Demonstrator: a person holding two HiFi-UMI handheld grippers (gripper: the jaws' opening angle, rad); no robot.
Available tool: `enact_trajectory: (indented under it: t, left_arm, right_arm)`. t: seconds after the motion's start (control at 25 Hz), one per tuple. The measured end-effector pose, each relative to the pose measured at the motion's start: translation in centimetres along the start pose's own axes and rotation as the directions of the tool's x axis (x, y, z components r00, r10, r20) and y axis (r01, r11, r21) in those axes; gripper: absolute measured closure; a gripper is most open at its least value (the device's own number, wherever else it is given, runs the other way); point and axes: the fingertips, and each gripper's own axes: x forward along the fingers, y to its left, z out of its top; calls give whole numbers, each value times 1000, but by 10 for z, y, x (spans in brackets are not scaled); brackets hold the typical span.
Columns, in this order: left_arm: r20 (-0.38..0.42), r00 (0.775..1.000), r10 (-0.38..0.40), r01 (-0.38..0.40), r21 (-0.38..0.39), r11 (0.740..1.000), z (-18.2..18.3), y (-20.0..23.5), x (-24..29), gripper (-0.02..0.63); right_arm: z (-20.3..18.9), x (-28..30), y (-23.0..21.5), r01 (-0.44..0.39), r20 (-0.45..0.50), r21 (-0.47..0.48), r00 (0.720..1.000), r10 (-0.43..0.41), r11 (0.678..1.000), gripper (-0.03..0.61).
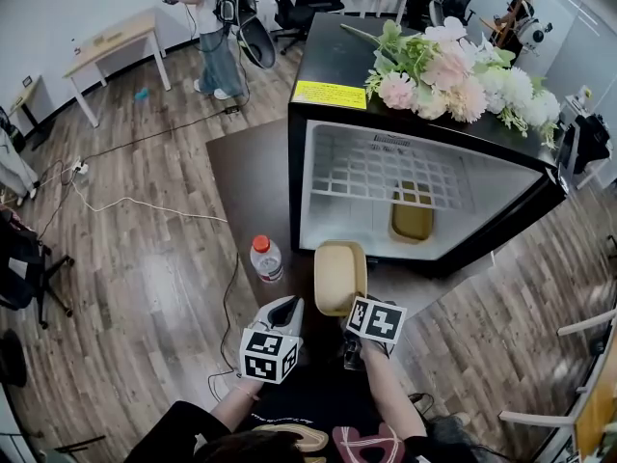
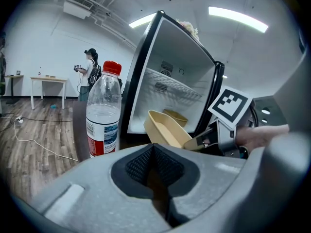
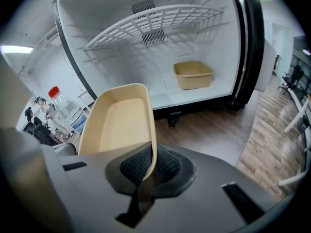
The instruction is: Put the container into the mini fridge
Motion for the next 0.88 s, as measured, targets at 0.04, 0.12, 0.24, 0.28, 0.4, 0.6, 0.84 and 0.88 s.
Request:
enact_trajectory:
  t: [0.04, 0.12, 0.24, 0.28, 0.4, 0.6, 0.84, 0.88]
  left_arm:
    - [-1, 1000, 2, -2, 0, 1000, 0, 0, 0, 606]
    - [-2, 1000, 5, -5, -3, 1000, 0, 1, 1, 606]
    - [-5, 1000, 10, -10, -6, 1000, -1, 2, 1, 606]
    - [-5, 1000, 13, -13, -7, 1000, -1, 3, 1, 606]
    - [-6, 1000, 22, -22, -13, 1000, -1, 5, 2, 606]
    - [-12, 999, 42, -42, -21, 999, -3, 10, 4, 606]
    - [-24, 998, 55, -56, -24, 998, -3, 14, 8, 606]
    - [-24, 998, 57, -57, -24, 998, -2, 14, 9, 606]
  right_arm:
    - [3, 1, 0, 3, 3, 0, 1000, -3, 1000, 561]
    - [12, 2, -2, 13, 14, -3, 1000, -13, 1000, 561]
    - [27, 5, -5, 31, 31, -1, 999, -31, 1000, 561]
    - [32, 6, -6, 35, 37, 2, 999, -35, 999, 561]
    - [47, 10, -9, 48, 48, 2, 998, -49, 999, 561]
    - [67, 20, -12, 55, 54, -3, 997, -55, 998, 562]
    - [88, 32, -15, 67, 59, 3, 996, -68, 998, 563]
    - [92, 34, -16, 70, 59, 4, 996, -70, 998, 562]
